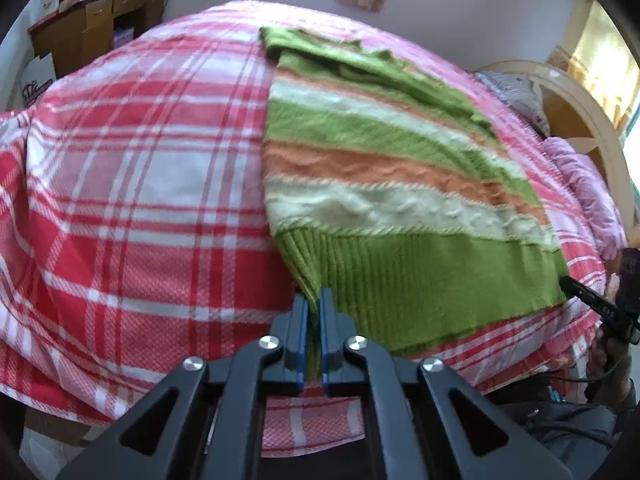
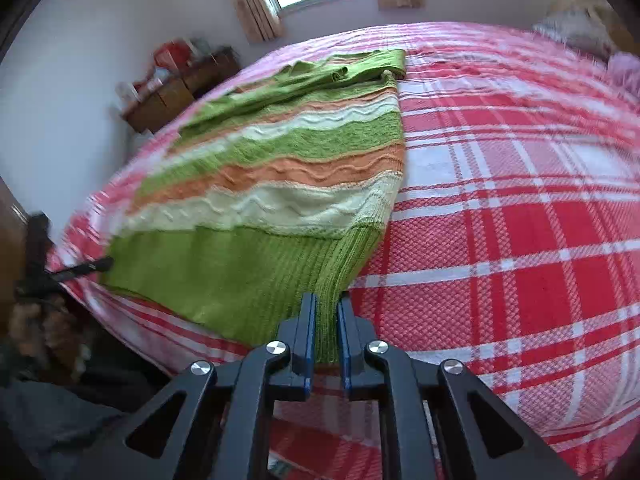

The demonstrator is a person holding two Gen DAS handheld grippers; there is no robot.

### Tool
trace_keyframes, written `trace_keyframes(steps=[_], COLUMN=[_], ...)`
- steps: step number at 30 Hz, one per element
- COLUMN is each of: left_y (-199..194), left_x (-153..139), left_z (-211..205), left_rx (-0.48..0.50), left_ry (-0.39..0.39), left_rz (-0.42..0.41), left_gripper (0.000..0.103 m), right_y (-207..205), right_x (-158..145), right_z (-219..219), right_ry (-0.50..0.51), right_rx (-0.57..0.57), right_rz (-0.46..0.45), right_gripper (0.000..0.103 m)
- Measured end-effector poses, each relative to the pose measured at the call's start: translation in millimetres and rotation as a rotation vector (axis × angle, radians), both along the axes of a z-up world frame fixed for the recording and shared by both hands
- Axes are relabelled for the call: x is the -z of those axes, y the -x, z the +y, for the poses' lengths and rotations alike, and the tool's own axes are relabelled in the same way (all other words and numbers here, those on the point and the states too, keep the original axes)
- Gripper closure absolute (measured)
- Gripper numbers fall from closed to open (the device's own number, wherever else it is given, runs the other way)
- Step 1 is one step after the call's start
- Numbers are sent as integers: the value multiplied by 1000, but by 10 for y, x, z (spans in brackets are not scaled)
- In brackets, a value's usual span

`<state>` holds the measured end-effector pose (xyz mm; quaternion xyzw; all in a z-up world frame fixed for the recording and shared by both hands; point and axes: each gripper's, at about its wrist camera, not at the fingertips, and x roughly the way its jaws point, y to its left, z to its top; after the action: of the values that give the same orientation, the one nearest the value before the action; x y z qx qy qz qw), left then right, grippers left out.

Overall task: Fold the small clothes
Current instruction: 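Close the left tool on the hem ribbing while the right tool closes beside it, then lift the hem with both tools and fold it over toward the collar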

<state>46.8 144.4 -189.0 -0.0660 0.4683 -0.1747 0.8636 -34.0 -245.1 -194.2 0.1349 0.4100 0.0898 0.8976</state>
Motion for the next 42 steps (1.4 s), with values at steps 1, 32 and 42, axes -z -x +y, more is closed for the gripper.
trace_keyframes(steps=[1,32,42], left_y=[7,-710,-1206], left_x=[-56,-1011,-1354], left_z=[15,168,98], left_rx=[0,-94,-131], left_ry=[13,204,194], left_rz=[-19,-216,-281], left_gripper=[99,99,99], right_y=[20,-550,-1028], right_x=[-37,-1224,-1619], right_z=[-51,-382,-443], right_ry=[-38,-311,-275], right_rx=[-4,21,18], right_rz=[-20,-359,-412], right_gripper=[95,97,97])
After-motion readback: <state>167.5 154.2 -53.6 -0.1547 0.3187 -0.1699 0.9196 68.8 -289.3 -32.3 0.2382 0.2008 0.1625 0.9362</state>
